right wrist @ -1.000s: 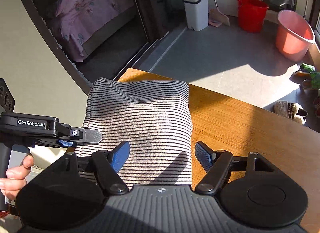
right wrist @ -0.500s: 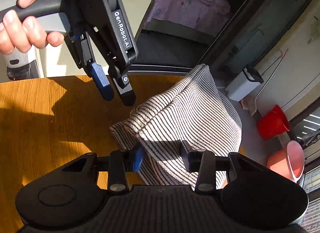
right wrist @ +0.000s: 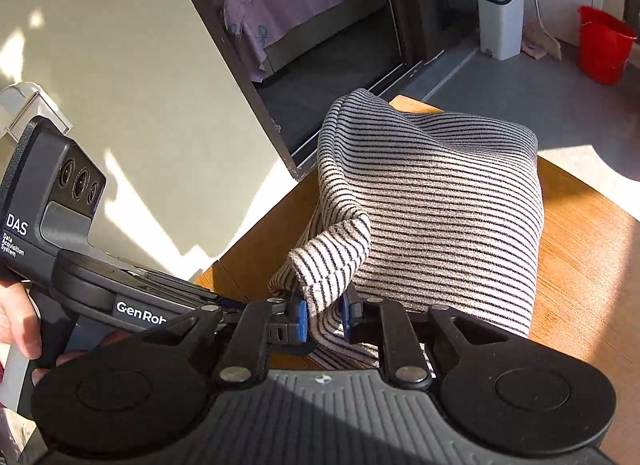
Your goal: Fold clothes
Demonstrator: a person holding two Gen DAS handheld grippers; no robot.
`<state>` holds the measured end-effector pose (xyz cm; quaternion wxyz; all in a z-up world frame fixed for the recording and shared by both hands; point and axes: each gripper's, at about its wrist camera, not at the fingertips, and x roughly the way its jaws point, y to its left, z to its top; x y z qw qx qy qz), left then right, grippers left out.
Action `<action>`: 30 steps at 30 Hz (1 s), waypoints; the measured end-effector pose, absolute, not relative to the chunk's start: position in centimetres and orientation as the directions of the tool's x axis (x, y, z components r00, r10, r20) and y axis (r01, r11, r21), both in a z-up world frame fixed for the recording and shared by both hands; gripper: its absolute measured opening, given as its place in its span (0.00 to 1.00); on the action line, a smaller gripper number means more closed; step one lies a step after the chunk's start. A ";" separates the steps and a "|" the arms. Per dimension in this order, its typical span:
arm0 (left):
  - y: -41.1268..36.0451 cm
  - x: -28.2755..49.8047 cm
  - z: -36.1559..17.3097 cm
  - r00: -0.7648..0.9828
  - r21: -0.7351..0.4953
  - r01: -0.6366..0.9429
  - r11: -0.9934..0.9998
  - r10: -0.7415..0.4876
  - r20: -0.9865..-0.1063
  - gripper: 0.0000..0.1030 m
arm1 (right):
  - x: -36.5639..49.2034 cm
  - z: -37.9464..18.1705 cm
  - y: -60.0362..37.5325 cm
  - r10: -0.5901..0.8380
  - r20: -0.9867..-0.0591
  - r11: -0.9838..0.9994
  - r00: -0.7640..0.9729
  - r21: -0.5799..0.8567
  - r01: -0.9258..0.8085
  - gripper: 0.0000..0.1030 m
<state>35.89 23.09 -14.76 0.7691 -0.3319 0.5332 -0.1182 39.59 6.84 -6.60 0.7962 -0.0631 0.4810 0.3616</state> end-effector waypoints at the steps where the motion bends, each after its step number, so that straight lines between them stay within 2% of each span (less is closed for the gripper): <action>1: 23.8 35.3 -14.3 0.413 -0.644 -0.188 0.742 -0.535 -0.737 0.38 | 39.2 -6.5 7.2 0.502 -0.814 0.726 0.292 0.214 -0.653 0.15; 2: 24.6 34.8 -13.7 0.431 -0.641 -0.203 0.740 -0.521 -0.737 0.42 | 38.1 -6.1 7.9 0.469 -0.819 0.713 0.329 0.131 -0.689 0.16; 7: 26.8 35.0 -9.3 0.538 -0.648 -0.194 0.736 -0.473 -0.698 0.60 | 31.4 -5.4 11.9 0.372 -0.761 0.517 0.531 -0.305 -0.800 0.37; 10: 26.0 37.4 -7.4 0.564 -0.651 -0.133 0.747 -0.483 -0.670 0.71 | 28.9 -6.9 13.7 0.372 -0.764 0.390 0.527 -0.386 -0.836 0.41; 12: 24.3 38.8 -7.2 0.546 -0.608 -0.084 0.789 -0.474 -0.691 0.71 | 28.1 -7.9 14.4 0.362 -0.768 0.345 0.528 -0.416 -0.841 0.49; 13: 23.4 39.3 -7.4 0.529 -0.563 -0.066 0.824 -0.449 -0.720 0.66 | 27.9 -8.2 14.6 0.360 -0.763 0.333 0.537 -0.433 -0.838 0.49; 15: 22.0 40.0 -8.9 0.486 -0.465 -0.043 0.884 -0.388 -0.783 0.56 | 28.6 -7.0 13.3 0.375 -0.777 0.404 0.505 -0.354 -0.844 0.50; 16: 21.8 40.2 -9.9 0.463 -0.452 -0.048 0.891 -0.381 -0.800 0.51 | 29.0 -6.1 12.5 0.384 -0.786 0.449 0.484 -0.300 -0.842 0.53; 17: 21.7 40.4 -10.9 0.442 -0.451 -0.058 0.891 -0.382 -0.812 0.52 | 29.5 -5.4 11.0 0.385 -0.787 0.506 0.483 -0.258 -0.823 0.56; 19: 22.2 40.4 -11.6 0.438 -0.488 -0.082 0.869 -0.408 -0.801 0.52 | 31.4 -3.9 7.7 0.377 -0.780 0.655 0.500 -0.157 -0.739 0.75; 21: 22.5 40.2 -11.9 0.440 -0.501 -0.093 0.860 -0.416 -0.796 0.52 | 34.1 -2.8 4.0 0.350 -0.776 0.819 0.524 -0.019 -0.574 0.83; 24: 22.7 40.1 -12.1 0.437 -0.510 -0.098 0.854 -0.424 -0.793 0.52 | 38.6 -4.2 -1.3 0.351 -0.803 0.928 0.483 0.228 -0.296 0.84; 28: 22.7 40.4 -12.3 0.428 -0.519 -0.100 0.849 -0.434 -0.792 0.52 | 42.8 -8.5 -4.3 0.478 -0.796 0.866 0.371 0.498 -0.047 0.83; 29: 22.7 40.4 -12.3 0.427 -0.522 -0.102 0.847 -0.437 -0.791 0.52 | 43.2 -9.5 -4.1 0.506 -0.790 0.848 0.345 0.530 -0.030 0.80; 30: 22.8 40.5 -12.4 0.426 -0.526 -0.105 0.844 -0.440 -0.790 0.52 | 43.6 -10.0 -3.8 0.522 -0.789 0.840 0.324 0.542 -0.031 0.70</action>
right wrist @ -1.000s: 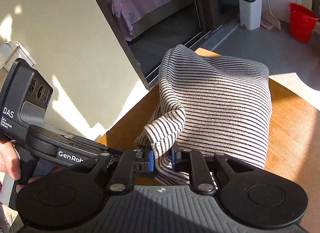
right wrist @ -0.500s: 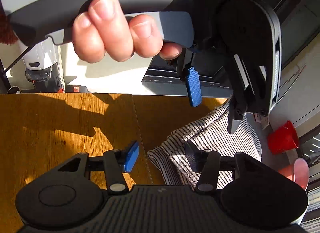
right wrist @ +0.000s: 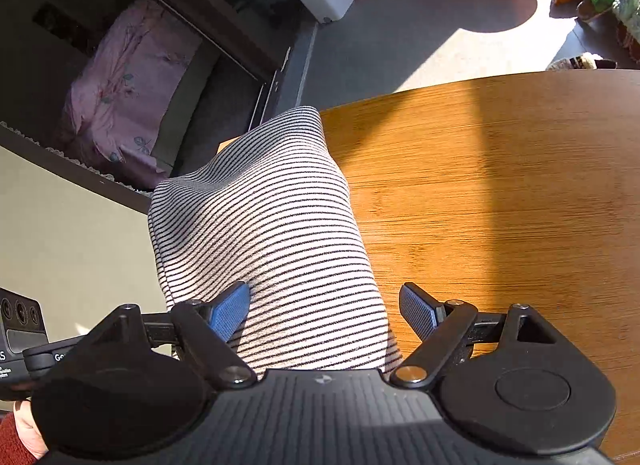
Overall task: Fold clothes
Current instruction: 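Smooth the folded sweater flat with both open tools and withdraw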
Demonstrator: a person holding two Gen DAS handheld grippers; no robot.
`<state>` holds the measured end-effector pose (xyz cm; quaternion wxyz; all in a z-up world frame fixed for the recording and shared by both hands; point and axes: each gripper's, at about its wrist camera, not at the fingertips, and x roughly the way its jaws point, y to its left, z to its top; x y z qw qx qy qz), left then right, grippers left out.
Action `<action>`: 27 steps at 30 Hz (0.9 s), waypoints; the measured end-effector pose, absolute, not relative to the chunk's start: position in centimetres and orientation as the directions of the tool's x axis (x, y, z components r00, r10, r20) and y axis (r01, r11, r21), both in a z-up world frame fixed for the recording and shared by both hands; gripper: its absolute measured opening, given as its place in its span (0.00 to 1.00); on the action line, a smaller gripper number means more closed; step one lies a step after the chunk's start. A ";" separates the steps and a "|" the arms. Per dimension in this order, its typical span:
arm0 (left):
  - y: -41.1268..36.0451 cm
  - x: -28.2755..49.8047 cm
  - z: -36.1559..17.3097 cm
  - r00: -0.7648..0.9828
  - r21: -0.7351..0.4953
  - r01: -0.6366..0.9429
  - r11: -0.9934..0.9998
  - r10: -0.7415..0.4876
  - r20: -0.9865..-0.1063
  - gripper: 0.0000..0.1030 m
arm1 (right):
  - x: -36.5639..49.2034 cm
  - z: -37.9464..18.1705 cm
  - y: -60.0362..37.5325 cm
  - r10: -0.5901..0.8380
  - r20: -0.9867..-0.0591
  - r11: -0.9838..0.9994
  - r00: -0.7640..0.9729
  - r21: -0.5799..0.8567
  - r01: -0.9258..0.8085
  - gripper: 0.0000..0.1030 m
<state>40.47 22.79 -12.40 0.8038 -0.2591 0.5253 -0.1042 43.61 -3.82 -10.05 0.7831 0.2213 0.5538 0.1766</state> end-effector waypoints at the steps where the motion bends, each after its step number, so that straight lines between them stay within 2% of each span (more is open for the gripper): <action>1: 22.9 40.5 -12.5 0.426 -0.530 -0.109 0.841 -0.442 -0.789 0.52 | 43.9 -10.1 -3.5 0.517 -0.793 0.844 0.322 0.535 -0.036 0.69; 7: 23.3 41.6 -13.3 0.435 -0.564 -0.133 0.815 -0.464 -0.772 0.53 | 46.0 -10.3 -2.5 0.506 -0.804 0.859 0.311 0.504 -0.094 0.69; 11: 23.4 41.8 -13.6 0.454 -0.559 -0.136 0.818 -0.451 -0.769 0.61 | 46.8 -10.2 -2.0 0.492 -0.817 0.870 0.302 0.478 -0.121 0.70; 14: 23.5 41.3 -13.7 0.471 -0.560 -0.154 0.814 -0.438 -0.766 0.69 | 46.4 -10.3 -1.9 0.463 -0.828 0.885 0.316 0.448 -0.122 0.80; 19: 22.9 39.5 -12.5 0.524 -0.545 -0.175 0.820 -0.392 -0.756 0.63 | 44.5 -9.4 -2.9 0.439 -0.810 0.891 0.388 0.447 -0.075 0.96; 22: 21.2 36.8 -10.4 0.570 -0.456 -0.154 0.876 -0.298 -0.766 0.63 | 42.2 -8.6 -4.0 0.439 -0.790 0.891 0.427 0.444 -0.094 1.00; 24: 19.2 34.2 -9.2 0.608 -0.359 -0.152 0.921 -0.200 -0.769 0.68 | 39.6 -8.2 -4.8 0.428 -0.785 0.900 0.447 0.416 -0.132 1.00; 26: 16.8 30.9 -8.3 0.639 -0.264 -0.171 0.949 -0.098 -0.763 0.80 | 36.9 -7.8 -5.5 0.412 -0.784 0.910 0.465 0.380 -0.165 1.00; 27: 15.5 29.1 -8.0 0.651 -0.228 -0.189 0.955 -0.052 -0.758 0.81 | 35.0 -7.6 -5.9 0.394 -0.786 0.918 0.476 0.354 -0.177 1.00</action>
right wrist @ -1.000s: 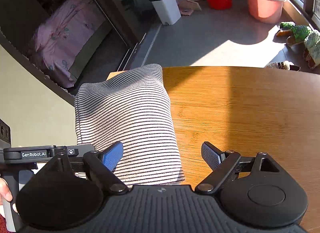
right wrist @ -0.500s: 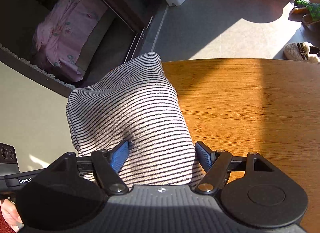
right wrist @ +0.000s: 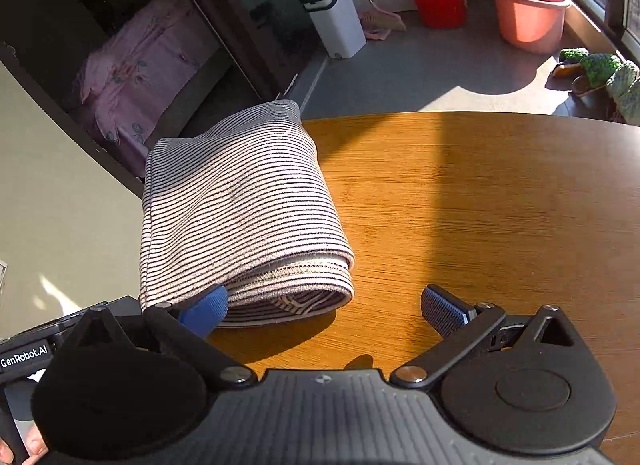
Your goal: Fold clothes
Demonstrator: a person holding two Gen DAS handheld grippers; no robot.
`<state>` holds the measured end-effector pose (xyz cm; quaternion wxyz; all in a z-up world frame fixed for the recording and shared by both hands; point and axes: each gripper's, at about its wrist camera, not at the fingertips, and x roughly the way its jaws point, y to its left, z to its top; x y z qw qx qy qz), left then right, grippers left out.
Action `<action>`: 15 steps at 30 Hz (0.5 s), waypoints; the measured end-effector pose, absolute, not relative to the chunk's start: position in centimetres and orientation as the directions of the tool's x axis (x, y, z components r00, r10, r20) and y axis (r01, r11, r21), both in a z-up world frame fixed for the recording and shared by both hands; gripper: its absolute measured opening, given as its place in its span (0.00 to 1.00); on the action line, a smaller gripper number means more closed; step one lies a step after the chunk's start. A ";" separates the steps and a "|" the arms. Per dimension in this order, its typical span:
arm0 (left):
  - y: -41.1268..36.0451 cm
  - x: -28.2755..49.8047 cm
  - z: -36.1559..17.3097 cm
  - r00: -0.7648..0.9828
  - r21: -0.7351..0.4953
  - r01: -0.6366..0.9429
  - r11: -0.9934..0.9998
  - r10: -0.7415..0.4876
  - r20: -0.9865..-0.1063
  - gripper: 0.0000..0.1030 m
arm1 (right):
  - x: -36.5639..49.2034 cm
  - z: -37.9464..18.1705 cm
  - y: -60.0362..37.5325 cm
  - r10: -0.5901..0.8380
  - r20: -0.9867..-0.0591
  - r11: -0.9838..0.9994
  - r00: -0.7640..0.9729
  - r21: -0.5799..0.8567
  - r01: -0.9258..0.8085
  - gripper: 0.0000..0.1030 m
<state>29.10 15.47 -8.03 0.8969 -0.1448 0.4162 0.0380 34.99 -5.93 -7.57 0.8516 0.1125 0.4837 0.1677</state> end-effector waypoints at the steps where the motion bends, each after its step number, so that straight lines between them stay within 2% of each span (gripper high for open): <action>1: 14.1 27.3 -7.7 0.656 -0.203 -0.212 0.956 -0.015 -0.754 0.84 | 33.1 -7.1 -6.4 0.373 -0.781 0.928 0.501 0.321 -0.191 1.00; 5: 8.6 20.9 -6.1 0.666 -0.119 -0.293 0.949 0.113 -0.737 0.96 | 25.5 -4.5 -8.1 0.303 -0.699 0.945 0.647 0.132 -0.300 1.00; 8: 5.1 18.0 -5.0 0.649 -0.039 -0.335 0.942 0.200 -0.734 1.00 | 22.5 -3.5 -9.4 0.294 -0.679 0.934 0.672 0.057 -0.352 1.00; 11: 2.9 16.1 -4.5 0.626 0.015 -0.384 0.923 0.273 -0.730 1.00 | 22.2 -4.4 -11.1 0.288 -0.710 0.942 0.642 0.090 -0.323 1.00; 15: 3.3 16.1 -7.7 0.565 -0.034 -0.438 0.898 0.246 -0.788 1.00 | 22.4 -7.4 -12.5 0.237 -0.777 0.954 0.583 0.074 -0.289 1.00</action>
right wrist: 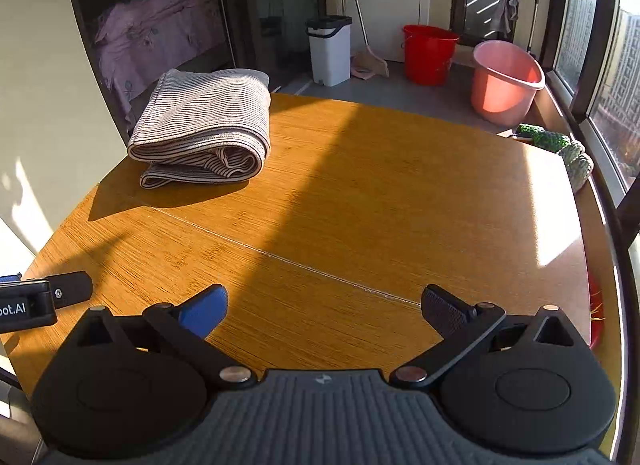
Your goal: Fold clothes
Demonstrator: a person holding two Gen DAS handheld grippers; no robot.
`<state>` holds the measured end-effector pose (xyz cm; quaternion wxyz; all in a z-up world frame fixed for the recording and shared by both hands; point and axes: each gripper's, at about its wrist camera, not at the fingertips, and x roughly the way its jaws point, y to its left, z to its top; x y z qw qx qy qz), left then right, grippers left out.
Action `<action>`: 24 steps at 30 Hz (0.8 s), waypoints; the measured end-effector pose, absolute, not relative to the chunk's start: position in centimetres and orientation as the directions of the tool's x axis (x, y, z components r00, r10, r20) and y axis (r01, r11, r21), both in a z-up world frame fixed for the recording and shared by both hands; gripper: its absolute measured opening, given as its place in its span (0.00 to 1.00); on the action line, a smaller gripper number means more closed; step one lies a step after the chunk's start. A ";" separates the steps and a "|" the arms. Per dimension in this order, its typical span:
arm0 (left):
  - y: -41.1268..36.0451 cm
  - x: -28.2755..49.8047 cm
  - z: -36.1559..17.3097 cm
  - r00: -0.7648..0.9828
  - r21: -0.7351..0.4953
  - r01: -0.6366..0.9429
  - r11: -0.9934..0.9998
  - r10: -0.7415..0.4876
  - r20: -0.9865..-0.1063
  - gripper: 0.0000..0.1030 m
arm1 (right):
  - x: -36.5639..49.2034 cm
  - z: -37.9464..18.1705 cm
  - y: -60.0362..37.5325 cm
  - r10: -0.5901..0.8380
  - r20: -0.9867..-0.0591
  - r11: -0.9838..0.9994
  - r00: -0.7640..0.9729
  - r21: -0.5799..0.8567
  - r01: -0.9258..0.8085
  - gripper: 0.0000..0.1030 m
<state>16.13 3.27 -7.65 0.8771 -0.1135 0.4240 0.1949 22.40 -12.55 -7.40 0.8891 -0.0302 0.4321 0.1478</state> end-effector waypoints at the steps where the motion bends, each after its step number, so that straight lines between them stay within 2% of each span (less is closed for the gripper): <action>1: 3.4 16.2 -8.7 0.549 -0.037 -0.451 0.892 0.244 -0.799 1.00 | 22.5 -8.2 -12.7 0.236 -0.787 0.954 0.569 0.076 -0.290 1.00; 7: 3.6 16.5 -13.2 0.478 -0.021 -0.491 0.871 0.249 -0.843 1.00 | 23.0 -11.4 -12.5 0.223 -0.812 0.954 0.540 0.069 -0.291 1.00; 10: 3.0 16.1 -13.5 0.471 0.018 -0.483 0.875 0.277 -0.837 1.00 | 23.0 -11.7 -12.0 0.212 -0.819 0.948 0.533 0.039 -0.315 1.00; 16: 3.1 16.1 -13.1 0.442 0.017 -0.481 0.876 0.259 -0.858 1.00 | 23.1 -11.5 -10.5 0.221 -0.850 0.917 0.479 0.013 -0.399 1.00; 24: 2.9 15.7 -13.3 0.458 0.018 -0.488 0.873 0.274 -0.846 1.00 | 23.0 -11.7 -10.3 0.209 -0.827 0.933 0.522 0.010 -0.359 1.00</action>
